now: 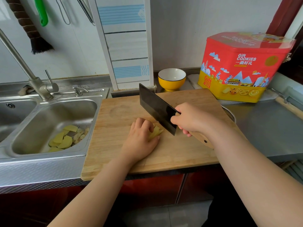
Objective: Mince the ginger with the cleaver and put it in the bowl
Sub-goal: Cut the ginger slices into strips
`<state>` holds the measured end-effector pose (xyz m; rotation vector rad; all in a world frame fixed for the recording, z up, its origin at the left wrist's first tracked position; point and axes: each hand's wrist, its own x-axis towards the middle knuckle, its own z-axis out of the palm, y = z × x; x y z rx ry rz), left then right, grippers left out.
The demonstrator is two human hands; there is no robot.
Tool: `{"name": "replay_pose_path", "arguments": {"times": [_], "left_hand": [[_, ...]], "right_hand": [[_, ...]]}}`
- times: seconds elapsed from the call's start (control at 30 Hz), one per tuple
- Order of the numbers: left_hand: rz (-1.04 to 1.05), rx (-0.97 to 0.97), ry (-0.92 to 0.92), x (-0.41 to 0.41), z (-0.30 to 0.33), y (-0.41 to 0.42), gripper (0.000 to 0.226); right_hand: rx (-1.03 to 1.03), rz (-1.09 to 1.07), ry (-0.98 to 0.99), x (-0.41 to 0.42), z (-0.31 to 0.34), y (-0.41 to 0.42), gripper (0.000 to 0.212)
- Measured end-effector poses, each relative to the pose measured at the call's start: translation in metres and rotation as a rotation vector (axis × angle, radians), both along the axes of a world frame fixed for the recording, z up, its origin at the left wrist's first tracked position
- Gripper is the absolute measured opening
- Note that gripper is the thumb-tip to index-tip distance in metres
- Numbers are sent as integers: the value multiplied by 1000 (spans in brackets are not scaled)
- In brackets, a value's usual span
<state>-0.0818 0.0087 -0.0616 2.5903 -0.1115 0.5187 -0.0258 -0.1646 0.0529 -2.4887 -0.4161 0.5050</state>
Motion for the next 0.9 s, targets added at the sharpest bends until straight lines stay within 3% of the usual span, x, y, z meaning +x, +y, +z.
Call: {"name": "replay_pose_path", "arguments": {"times": [0.1,0.33,0.53,0.67,0.9], "left_hand": [[-10,1,6,2,4,2,25],[-35,-135,85,5,9,0,33],[23,34,118,7,8,-10,23],[209,-209,192,17,11,-21,21],[170,-173,-52,8,5,-23,21]], "right_hand": [[-12,14,-16,0,5,-2,59],[-36,59,-37,-8,8,1,54],[-54,56,-48,-7,6,4,45],[-40,31,-58,-5,9,3,49],[-39,37,-79,-4,8,-1,40]]}}
